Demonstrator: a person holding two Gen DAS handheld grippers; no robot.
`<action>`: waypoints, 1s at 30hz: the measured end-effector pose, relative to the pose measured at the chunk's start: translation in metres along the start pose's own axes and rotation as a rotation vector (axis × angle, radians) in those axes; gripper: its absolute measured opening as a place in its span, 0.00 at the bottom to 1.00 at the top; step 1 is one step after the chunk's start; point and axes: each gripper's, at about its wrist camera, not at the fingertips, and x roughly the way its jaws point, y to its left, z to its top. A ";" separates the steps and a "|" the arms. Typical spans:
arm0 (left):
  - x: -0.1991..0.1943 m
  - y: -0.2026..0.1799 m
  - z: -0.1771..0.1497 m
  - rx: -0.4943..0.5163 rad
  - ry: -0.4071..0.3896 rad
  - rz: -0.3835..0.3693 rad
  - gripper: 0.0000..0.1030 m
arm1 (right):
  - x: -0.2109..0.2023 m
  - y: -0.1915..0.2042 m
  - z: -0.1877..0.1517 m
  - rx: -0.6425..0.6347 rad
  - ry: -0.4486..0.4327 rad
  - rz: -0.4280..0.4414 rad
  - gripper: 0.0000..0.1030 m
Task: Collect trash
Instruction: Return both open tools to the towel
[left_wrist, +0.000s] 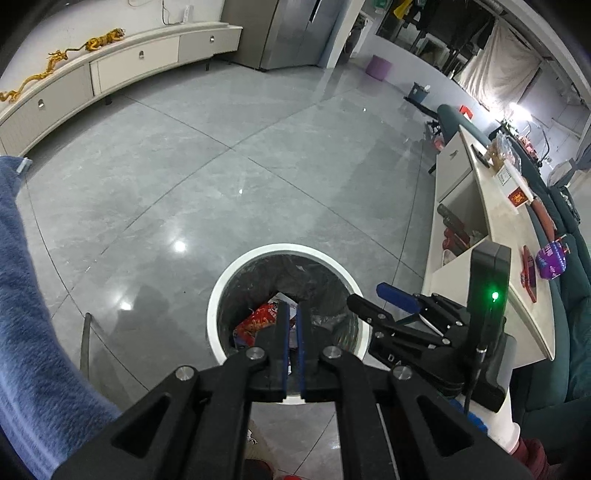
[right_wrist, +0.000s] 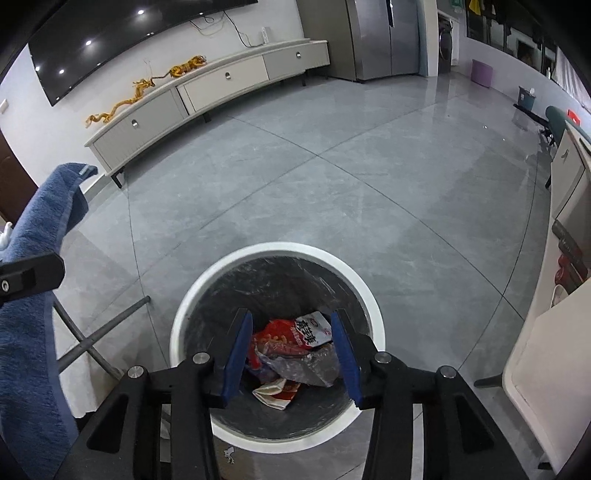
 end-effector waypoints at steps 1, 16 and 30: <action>-0.006 0.001 -0.002 0.000 -0.010 0.000 0.04 | -0.006 0.005 0.001 -0.005 -0.011 0.005 0.41; -0.123 0.038 -0.048 -0.069 -0.188 0.012 0.04 | -0.088 0.088 0.021 -0.136 -0.164 0.055 0.44; -0.223 0.106 -0.121 -0.223 -0.382 0.124 0.55 | -0.126 0.181 0.021 -0.299 -0.218 0.191 0.49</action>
